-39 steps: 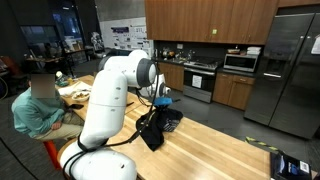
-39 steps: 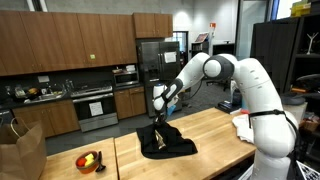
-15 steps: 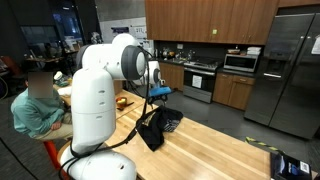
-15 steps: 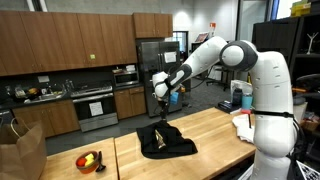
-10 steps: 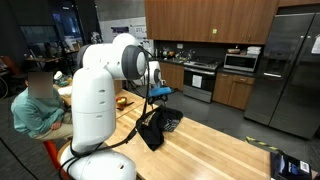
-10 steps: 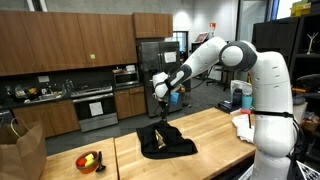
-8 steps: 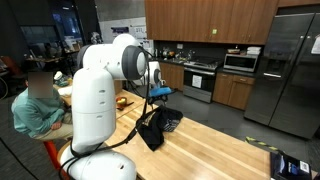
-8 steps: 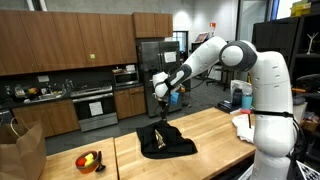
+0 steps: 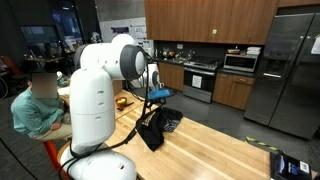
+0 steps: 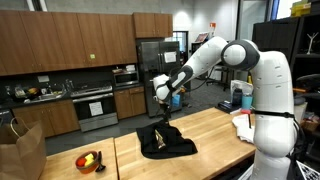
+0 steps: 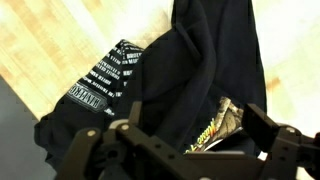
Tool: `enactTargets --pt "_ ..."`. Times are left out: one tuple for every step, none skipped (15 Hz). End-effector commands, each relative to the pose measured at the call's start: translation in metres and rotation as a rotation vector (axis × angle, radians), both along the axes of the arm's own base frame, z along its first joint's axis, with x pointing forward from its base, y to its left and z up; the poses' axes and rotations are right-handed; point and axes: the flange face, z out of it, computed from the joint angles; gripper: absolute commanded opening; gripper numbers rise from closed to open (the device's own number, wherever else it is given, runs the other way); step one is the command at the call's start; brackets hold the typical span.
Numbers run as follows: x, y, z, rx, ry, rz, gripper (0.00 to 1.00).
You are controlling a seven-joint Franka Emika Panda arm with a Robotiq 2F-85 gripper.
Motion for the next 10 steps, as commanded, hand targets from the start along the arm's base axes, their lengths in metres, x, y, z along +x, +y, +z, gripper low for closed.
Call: enactTargets --pt "-0.047 -0.001 0.009 -0.015 -0.022 0.149 1.00" --pt "-0.060 -0.002 0.005 -0.011 -0.004 0.208 1.00" --pt "-0.071 -0.005 0.000 -0.009 0.027 0.262 1.00" --pt "-0.080 -0.008 -0.002 -0.014 0.057 0.316 1.00" --pt "-0.084 -0.008 0.000 -0.029 0.065 0.371 1.00" --pt "-0.076 -0.002 0.008 -0.015 0.032 0.298 1.00" --pt "-0.071 -0.002 -0.008 -0.016 0.065 0.295 1.00" --pt "-0.072 -0.002 -0.006 -0.017 0.062 0.296 1.00" --pt "-0.072 -0.002 -0.006 -0.017 0.063 0.297 1.00" --pt "-0.072 -0.001 -0.008 -0.017 0.066 0.297 1.00"
